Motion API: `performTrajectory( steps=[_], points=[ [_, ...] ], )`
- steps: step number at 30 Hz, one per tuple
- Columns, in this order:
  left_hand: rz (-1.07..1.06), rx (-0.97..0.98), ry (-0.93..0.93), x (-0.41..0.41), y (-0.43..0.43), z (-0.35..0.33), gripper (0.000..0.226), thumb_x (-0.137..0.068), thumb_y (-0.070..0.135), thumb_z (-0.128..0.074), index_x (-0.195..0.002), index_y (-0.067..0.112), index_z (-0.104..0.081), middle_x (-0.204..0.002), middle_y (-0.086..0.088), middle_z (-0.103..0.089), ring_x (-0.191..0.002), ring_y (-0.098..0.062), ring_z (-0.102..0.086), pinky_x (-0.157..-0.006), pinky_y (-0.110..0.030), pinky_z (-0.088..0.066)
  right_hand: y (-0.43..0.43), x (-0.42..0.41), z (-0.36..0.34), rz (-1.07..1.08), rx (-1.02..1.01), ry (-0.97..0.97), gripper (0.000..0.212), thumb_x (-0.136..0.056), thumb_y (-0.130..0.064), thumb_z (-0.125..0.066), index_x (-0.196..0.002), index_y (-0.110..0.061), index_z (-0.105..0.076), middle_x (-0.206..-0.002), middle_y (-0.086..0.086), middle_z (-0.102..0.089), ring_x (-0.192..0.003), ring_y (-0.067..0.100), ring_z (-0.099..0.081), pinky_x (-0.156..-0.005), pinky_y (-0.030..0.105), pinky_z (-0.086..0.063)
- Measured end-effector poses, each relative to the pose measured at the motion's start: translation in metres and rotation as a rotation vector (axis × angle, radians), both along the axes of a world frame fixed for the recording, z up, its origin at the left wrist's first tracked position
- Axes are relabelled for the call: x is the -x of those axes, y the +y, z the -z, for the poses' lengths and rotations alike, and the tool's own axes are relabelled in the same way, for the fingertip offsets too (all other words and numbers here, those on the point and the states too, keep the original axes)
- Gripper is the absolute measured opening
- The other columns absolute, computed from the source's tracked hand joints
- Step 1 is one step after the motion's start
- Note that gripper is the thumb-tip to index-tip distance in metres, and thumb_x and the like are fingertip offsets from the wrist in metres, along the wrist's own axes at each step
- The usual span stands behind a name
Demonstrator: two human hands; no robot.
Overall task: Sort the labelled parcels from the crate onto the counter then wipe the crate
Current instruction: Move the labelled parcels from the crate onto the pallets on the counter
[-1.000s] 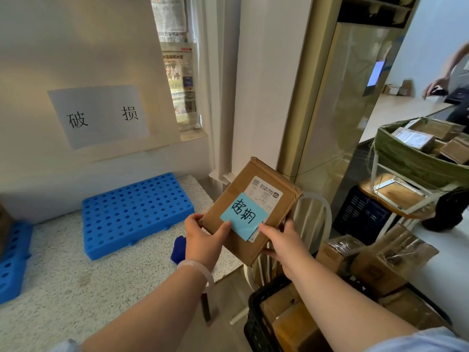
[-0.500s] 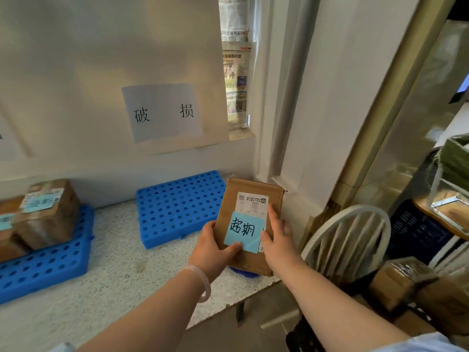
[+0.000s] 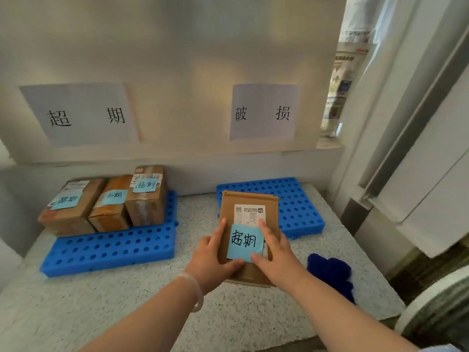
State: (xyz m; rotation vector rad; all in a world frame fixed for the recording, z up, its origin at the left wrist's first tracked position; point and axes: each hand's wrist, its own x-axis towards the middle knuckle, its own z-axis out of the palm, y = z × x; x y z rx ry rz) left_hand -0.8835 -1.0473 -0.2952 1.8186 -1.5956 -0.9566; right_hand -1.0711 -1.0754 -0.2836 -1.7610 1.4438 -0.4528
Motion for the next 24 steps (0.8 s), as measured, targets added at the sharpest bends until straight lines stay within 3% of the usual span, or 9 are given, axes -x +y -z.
performTrajectory(
  steps=[5,10,14,20,24],
  points=[
    [-0.052,-0.024,-0.058,-0.066,0.008,0.009,0.102,-0.079,0.055,-0.071,-0.143,0.061,0.009,-0.125,0.007,-0.031,-0.118,-0.012,-0.039,-0.107,-0.035,-0.041,-0.003,-0.066,0.013,-0.061,-0.007,-0.015,0.078,-0.095,-0.039,-0.06,-0.15,-0.056,-0.006,-0.155,-0.006,-0.011,-0.138,0.017,-0.028,-0.111,0.038,-0.038],
    [-0.147,-0.01,-0.047,-0.109,0.018,0.013,0.1,-0.081,0.05,-0.072,-0.149,0.054,0.001,-0.123,0.007,-0.035,-0.111,-0.008,-0.042,-0.094,-0.022,-0.04,-0.013,-0.113,0.018,-0.146,-0.007,-0.015,0.078,-0.093,-0.039,-0.063,-0.149,-0.055,-0.011,-0.155,-0.005,-0.013,-0.137,0.015,-0.029,-0.111,0.035,-0.038],
    [-0.256,0.003,-0.052,-0.132,0.024,0.016,0.099,-0.08,0.051,-0.073,-0.148,0.054,-0.001,-0.122,0.008,-0.036,-0.111,-0.009,-0.044,-0.099,-0.029,-0.045,-0.025,-0.144,0.023,-0.226,-0.009,-0.005,0.078,-0.092,-0.04,-0.063,-0.148,-0.057,-0.012,-0.155,-0.008,-0.013,-0.134,0.012,-0.029,-0.109,0.035,-0.04],
    [-0.422,-0.008,-0.085,-0.161,0.04,0.009,0.096,-0.081,0.052,-0.071,-0.149,0.052,-0.002,-0.123,0.012,-0.034,-0.112,-0.004,-0.038,-0.1,-0.023,-0.037,-0.041,-0.189,0.023,-0.402,0.002,0.009,0.076,-0.093,-0.045,-0.06,-0.148,-0.058,-0.009,-0.155,-0.01,-0.014,-0.136,0.013,-0.029,-0.105,0.034,-0.041],
    [-0.492,-0.065,-0.092,-0.181,0.05,0.012,0.096,-0.081,0.054,-0.07,-0.147,0.055,-0.001,-0.123,0.013,-0.033,-0.112,-0.005,-0.039,-0.102,-0.026,-0.041,-0.042,-0.215,0.03,-0.478,-0.042,-0.005,0.077,-0.092,-0.046,-0.061,-0.146,-0.06,-0.009,-0.156,-0.01,-0.012,-0.138,0.015,-0.029,-0.109,0.038,-0.041]
  ],
)
